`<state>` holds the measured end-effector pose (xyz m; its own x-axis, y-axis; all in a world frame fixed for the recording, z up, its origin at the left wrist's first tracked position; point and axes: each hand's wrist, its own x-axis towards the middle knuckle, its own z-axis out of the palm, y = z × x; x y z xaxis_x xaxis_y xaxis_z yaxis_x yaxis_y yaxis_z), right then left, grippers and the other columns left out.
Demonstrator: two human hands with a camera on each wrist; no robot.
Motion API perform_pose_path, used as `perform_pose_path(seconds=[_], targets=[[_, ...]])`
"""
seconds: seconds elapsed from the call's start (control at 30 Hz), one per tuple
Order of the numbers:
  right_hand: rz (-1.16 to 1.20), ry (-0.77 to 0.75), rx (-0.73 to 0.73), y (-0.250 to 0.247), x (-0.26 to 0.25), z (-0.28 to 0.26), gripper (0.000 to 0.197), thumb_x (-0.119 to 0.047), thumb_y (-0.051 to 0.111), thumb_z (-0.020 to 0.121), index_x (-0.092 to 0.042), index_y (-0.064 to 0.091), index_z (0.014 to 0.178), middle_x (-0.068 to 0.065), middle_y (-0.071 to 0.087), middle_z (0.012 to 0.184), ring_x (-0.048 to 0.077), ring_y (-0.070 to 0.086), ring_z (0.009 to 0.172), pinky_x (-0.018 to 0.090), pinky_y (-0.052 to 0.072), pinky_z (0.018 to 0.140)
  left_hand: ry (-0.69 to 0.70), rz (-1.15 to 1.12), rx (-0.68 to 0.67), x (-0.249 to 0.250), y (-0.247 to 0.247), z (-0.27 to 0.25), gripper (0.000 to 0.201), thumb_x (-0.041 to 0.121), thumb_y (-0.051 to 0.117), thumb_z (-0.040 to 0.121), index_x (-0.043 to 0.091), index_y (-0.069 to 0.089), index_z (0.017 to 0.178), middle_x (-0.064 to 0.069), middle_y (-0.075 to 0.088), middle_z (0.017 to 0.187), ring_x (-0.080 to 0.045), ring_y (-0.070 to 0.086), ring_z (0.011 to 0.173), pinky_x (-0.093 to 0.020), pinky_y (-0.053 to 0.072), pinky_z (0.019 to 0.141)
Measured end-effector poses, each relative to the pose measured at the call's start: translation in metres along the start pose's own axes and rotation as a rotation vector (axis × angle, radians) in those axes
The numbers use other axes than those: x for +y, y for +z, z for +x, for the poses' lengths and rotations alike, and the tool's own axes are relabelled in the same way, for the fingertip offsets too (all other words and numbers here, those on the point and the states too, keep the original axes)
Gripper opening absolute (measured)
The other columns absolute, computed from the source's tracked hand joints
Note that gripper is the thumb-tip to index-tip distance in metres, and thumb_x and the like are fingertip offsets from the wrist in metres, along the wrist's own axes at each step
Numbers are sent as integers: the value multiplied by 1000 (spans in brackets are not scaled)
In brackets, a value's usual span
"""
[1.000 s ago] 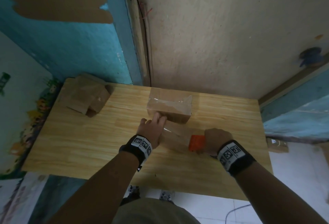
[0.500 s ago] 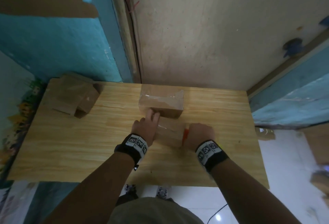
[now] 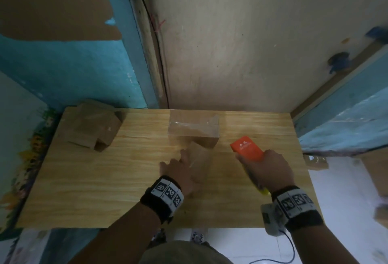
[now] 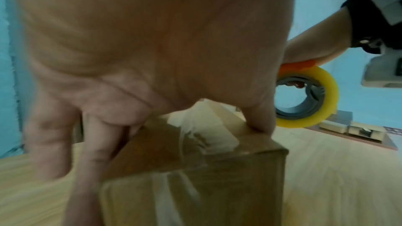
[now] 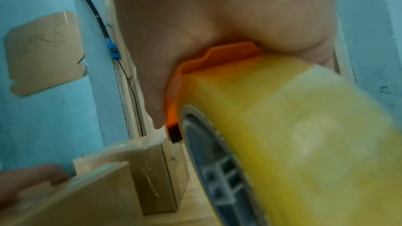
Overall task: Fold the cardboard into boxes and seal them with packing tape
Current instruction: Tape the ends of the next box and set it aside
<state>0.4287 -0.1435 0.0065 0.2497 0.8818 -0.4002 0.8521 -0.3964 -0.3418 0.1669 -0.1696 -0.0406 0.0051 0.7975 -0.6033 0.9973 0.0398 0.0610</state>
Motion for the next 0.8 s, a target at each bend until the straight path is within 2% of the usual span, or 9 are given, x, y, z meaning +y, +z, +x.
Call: perform_pose_path(seconds=[0.07,0.1,0.23,0.3,0.4,0.53,0.63,0.73,0.8], targets=[[55,-28,5,1,-1,-6,89,-104,55,58,-19,69,78,-1,72,61,12,70,47,39,66,62,-28,-46,3,5,8,-5,145,89,59,71,18,-36,153,-7,66,113,-24,65,95,-46,49,94],[64,-46,4,1,-4,-9,85,-102,58,60,-19,68,77,-2,72,60,11,70,46,38,66,61,-33,-51,14,9,11,-8,146,92,56,70,19,-44,148,-5,69,104,-22,66,85,-42,52,86],[113,-161,-26,3,-18,-22,74,-93,65,68,-20,68,77,-2,71,59,9,68,45,42,65,59,-5,-57,16,20,19,-11,135,88,47,81,15,-51,139,-5,73,97,-19,66,72,-35,48,68],[124,-228,-49,5,-23,-26,74,-96,64,66,-23,67,79,-2,71,62,10,69,49,45,65,59,21,-126,-4,23,23,-10,126,72,53,93,18,-50,142,-6,74,98,-19,68,73,-36,49,68],[137,-324,-44,4,-31,-29,75,-99,62,63,-26,66,81,-5,71,66,9,69,55,44,64,60,108,-259,-96,19,34,-2,126,54,61,98,25,-56,135,-8,74,103,-20,68,74,-42,58,79],[371,-391,-89,-7,-43,-33,66,-84,78,66,-21,70,88,1,74,73,16,72,58,48,63,56,219,-378,-98,8,50,7,130,36,65,100,41,-63,121,-11,74,100,-21,71,75,-44,61,81],[378,-468,-174,-13,-59,-29,63,-75,83,65,-18,71,89,6,74,77,19,73,64,49,63,60,235,-336,-70,3,46,2,121,40,61,101,42,-56,132,-12,71,106,-23,67,80,-45,59,83],[325,-489,-296,-9,-74,-22,54,-60,93,65,-17,71,89,11,75,78,28,74,65,50,62,58,221,-291,-30,-6,39,1,101,40,62,100,39,-22,156,-10,68,111,-26,66,88,-43,56,82],[255,-508,-346,-4,-80,-19,53,-59,96,64,-20,71,91,10,76,82,27,74,68,46,62,60,229,-272,-8,-12,37,1,95,40,66,97,41,-10,156,-8,68,113,-28,68,94,-45,56,83]])
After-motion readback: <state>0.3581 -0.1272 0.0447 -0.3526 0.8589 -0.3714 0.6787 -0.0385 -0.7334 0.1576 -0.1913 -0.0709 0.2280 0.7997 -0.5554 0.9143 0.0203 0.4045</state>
